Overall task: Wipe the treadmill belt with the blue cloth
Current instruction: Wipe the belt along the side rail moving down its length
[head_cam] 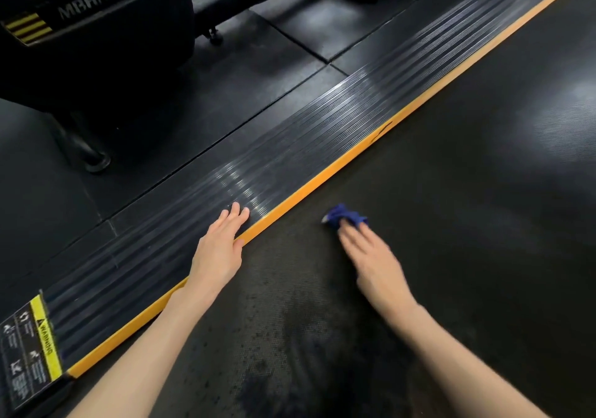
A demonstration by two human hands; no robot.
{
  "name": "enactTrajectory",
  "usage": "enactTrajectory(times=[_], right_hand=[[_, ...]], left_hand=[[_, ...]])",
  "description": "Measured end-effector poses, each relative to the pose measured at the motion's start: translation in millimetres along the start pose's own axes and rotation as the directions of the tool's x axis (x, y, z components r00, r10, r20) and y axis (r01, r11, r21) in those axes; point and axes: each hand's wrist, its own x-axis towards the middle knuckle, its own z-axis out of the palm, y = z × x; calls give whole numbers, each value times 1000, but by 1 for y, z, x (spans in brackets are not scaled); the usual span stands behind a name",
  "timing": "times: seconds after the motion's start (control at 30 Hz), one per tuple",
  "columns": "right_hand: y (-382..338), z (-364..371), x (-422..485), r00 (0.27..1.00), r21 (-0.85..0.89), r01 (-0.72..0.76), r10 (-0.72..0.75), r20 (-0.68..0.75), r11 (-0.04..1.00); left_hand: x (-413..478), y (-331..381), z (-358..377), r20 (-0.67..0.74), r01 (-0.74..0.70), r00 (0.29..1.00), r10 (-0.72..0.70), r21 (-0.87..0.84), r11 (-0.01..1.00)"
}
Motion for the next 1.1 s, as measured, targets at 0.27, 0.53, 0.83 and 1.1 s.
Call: enactTrajectory(times=[0.27,0.53,0.83,1.1], right_hand=[[-22,4,0,970,328,-207,238,-58,922],[-101,3,-33,916,414,201,-319,241,888],[-102,11,-22,968,197,115,-154,196,974],[-71,20,-24,946,105,300,-310,99,948]], left_hand=[[0,6,4,0,13,1000,-13,19,1000],[-1,12,10,-66,50,997,-46,45,998],[-5,23,9,-93,102,990,-101,6,995],[-4,17,10,-98,58,994,-58,-3,998]])
